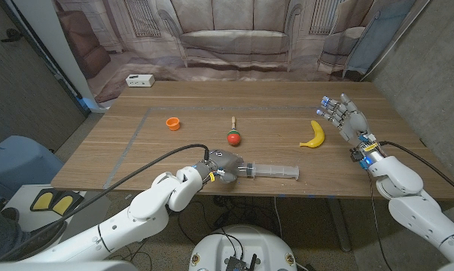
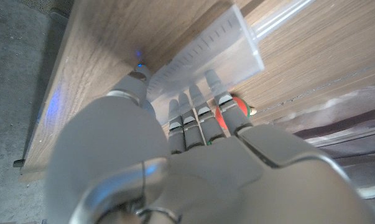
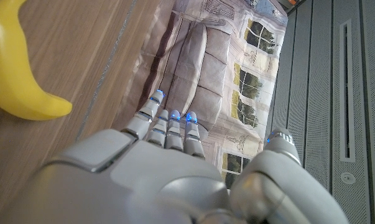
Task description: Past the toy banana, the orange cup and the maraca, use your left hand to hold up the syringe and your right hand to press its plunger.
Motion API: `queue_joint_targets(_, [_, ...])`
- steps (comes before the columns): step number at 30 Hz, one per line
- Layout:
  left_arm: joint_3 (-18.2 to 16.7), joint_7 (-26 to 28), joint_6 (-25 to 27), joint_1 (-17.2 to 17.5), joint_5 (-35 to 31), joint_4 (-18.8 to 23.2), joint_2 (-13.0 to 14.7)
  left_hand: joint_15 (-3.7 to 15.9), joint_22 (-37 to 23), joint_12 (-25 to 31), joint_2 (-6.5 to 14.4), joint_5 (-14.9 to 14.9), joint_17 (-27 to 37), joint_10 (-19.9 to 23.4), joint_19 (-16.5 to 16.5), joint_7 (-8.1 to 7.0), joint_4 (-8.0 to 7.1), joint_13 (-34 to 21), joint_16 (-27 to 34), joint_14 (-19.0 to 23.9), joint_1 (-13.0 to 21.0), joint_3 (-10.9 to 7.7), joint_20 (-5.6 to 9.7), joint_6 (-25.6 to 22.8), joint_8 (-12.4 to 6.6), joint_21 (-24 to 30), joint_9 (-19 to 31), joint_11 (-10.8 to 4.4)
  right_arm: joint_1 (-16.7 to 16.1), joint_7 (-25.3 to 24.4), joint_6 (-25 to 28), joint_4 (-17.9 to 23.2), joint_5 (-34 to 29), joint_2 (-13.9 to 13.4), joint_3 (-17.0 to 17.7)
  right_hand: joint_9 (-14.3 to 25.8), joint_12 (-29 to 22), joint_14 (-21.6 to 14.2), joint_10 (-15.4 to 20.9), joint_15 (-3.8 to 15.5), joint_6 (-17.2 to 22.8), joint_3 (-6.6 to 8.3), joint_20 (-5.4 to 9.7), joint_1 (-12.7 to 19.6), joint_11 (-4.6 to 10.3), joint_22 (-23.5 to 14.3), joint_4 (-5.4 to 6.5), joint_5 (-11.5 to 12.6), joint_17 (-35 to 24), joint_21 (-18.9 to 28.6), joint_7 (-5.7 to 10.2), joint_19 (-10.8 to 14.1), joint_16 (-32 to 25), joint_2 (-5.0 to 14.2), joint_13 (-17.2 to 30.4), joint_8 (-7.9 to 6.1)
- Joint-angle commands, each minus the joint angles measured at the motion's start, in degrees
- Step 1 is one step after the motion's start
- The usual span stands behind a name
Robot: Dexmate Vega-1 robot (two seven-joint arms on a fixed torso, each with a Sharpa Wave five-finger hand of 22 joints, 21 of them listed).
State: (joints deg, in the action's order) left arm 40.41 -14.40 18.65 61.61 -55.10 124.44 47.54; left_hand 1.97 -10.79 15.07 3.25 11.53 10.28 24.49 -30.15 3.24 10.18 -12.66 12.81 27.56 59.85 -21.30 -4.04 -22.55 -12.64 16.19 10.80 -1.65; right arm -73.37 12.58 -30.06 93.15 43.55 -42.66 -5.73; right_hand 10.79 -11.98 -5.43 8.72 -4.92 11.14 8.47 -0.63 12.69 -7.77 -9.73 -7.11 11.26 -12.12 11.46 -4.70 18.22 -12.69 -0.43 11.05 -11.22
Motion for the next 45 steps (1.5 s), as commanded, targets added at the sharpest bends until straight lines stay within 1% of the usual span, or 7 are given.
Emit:
queue_joint_targets(1, [0.2, 0.1, 0.6, -0.2, 2.0, -0.5, 0.1, -0.02, -0.2, 0.5, 0.3, 0.6, 0.2, 1.1, -1.2, 0.23, 0.04, -0.3, 0.3, 1.1, 1.8, -0.54, 0.05, -1.4, -0.39, 0.7, 0.3, 0.12, 1.0, 0.3, 1.1, -0.6, 0.6, 0.4, -0.8, 0.1, 0.1, -0.2, 0.6, -0.07, 0.3, -0.23, -0.19, 0.2, 0.32, -0.2, 0.02, -0.1, -0.3, -0.1, -0.16, 0.5, 0.2, 0.44, 0.3, -0.13])
queue_joint_targets(7, [0.5, 0.0, 0.1, -1.0, 3.3, -1.1, 0.0, 0.09, -0.2, 0.8, 0.8, 1.0, 0.3, 2.6, -3.2, 0.78, 0.2, -0.4, 0.6, 2.7, 4.2, -1.0, 0.15, -2.7, -0.53, 1.4, 0.3, 0.68, 1.2, 0.2, 1.2, -0.8, 0.7, 0.6, -1.0, 0.1, 0.1, -0.3, 0.6, -0.08, 0.3, -0.23, -0.2, 0.2, 0.32, -0.2, 0.01, -0.1, -0.3, -0.1, -0.18, 0.5, 0.2, 0.45, 0.3, -0.12])
queue_joint_targets(13, [0.8, -0.7, -0.4, -2.0, 5.2, -1.8, -0.3, 0.14, -0.1, 1.4, 1.9, 1.8, 0.3, 5.1, -7.1, 1.9, 0.4, -0.6, 1.0, 5.4, 8.9, -2.42, 0.74, -5.4, -0.92, 3.0, 0.4, 1.55, 1.1, -0.1, 1.2, -0.9, 0.8, 0.7, -0.9, 0.1, 0.1, -0.3, 0.7, -0.08, 0.4, -0.25, -0.22, 0.2, 0.2, -0.2, 0.03, -0.1, -0.3, -0.1, -0.18, 0.5, 0.2, 0.47, 0.3, -0.14])
queue_joint_targets(21, [0.6, -0.4, 0.7, -2.4, 6.1, -1.5, -0.1, 0.5, -0.2, 2.5, 2.5, 2.4, 0.2, 9.1, -10.6, 2.67, 0.45, -1.2, 1.3, 10.2, 13.7, -4.53, 1.89, -10.0, -1.85, 4.7, 0.6, 1.35, 1.4, -0.5, 0.9, -1.0, 0.7, 1.2, -1.0, 0.1, 0.1, -0.5, 0.8, -0.05, 0.4, -0.26, -0.26, 0.2, 0.33, -0.2, 0.02, -0.1, -0.3, -0.1, -0.21, 0.6, 0.2, 0.45, 0.3, -0.14])
queue_joint_targets(25, [0.0, 0.4, 1.3, -2.3, 6.6, -0.9, 0.3, 0.79, -0.3, 3.1, 2.6, 2.5, 0.2, 11.0, -11.2, 2.66, 0.27, -1.3, 1.4, 11.8, 14.6, -5.05, 1.77, -11.5, -2.16, 5.1, 0.6, 1.24, 1.6, -0.8, 0.6, -0.9, 0.5, 1.5, -1.0, 0.1, 0.1, -0.5, 0.8, -0.09, 0.4, -0.26, -0.23, 0.2, 0.36, -0.2, 0.03, -0.1, -0.3, -0.1, -0.24, 0.6, 0.2, 0.48, 0.3, -0.16])
queue_joint_targets(27, [-0.1, 0.5, 1.3, -2.5, 6.8, -0.8, 0.5, 0.65, -0.3, 3.2, 2.6, 2.5, 0.2, 11.4, -11.4, 2.71, 0.23, -1.4, 1.4, 12.4, 15.0, -5.27, 1.69, -11.9, -2.15, 5.2, 0.7, 2.23, 1.6, -1.0, 0.4, -0.9, 0.3, 1.5, -1.0, 0.1, 0.1, -0.5, 0.8, -0.11, 0.4, -0.26, -0.24, 0.2, 0.35, -0.2, 0.03, -0.1, -0.3, -0.1, -0.2, 0.6, 0.1, 0.48, 0.3, -0.15])
queue_joint_targets(45, [-3.5, 4.5, -0.7, -2.5, 11.4, 0.1, 2.6, 1.4, -0.4, 3.3, 2.6, 2.5, 0.2, 13.4, -12.9, 2.57, -0.56, -1.4, 1.1, 14.8, 15.5, -5.85, 1.92, -14.2, -2.36, 6.3, 0.7, 2.49, 0.8, -3.3, 0.0, 1.0, -1.3, 1.3, -0.1, 0.1, 0.1, -0.5, 0.9, 0.02, 0.5, -0.25, -0.3, 0.2, 0.32, -0.2, 0.03, -0.1, -0.3, -0.2, -0.23, 0.7, 0.2, 0.55, 0.3, -0.15])
